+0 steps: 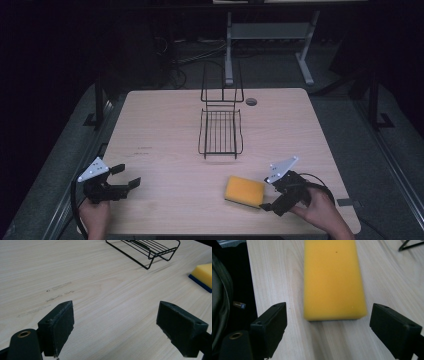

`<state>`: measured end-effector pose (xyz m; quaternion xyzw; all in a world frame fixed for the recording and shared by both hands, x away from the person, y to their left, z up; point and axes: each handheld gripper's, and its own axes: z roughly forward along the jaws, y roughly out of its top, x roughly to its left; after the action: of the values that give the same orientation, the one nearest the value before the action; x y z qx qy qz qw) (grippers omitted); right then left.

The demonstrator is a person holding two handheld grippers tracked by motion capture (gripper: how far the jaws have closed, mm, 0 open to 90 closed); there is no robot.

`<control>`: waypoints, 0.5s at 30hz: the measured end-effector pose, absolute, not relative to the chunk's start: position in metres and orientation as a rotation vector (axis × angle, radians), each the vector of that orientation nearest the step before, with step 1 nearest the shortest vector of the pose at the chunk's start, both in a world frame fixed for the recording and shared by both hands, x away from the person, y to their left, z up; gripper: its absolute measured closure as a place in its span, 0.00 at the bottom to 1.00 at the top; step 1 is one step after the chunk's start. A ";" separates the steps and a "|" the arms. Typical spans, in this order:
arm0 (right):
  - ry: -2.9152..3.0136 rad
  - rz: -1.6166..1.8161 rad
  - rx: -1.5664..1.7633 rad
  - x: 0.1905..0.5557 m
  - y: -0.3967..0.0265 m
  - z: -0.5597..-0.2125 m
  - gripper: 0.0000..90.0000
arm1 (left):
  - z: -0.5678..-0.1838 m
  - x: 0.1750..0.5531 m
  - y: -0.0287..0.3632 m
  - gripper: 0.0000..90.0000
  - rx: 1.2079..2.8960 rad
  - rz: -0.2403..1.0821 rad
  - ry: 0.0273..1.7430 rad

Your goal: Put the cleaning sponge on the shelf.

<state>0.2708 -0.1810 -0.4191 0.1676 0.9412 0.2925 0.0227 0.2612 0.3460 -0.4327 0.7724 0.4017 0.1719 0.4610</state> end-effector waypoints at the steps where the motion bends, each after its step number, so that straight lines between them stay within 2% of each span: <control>1: 2.921 0.908 0.509 0.273 -0.178 -0.419 0.16 | -0.433 0.261 0.346 0.16 1.902 0.423 0.987; 15: 2.964 0.869 0.442 0.290 -0.151 -0.421 0.16 | -0.432 0.261 0.344 0.16 1.901 0.420 0.986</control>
<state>0.2900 -0.1510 -0.4213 0.1415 0.9499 0.2785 0.0109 0.2614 0.3445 -0.4323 0.7728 0.4009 0.1709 0.4614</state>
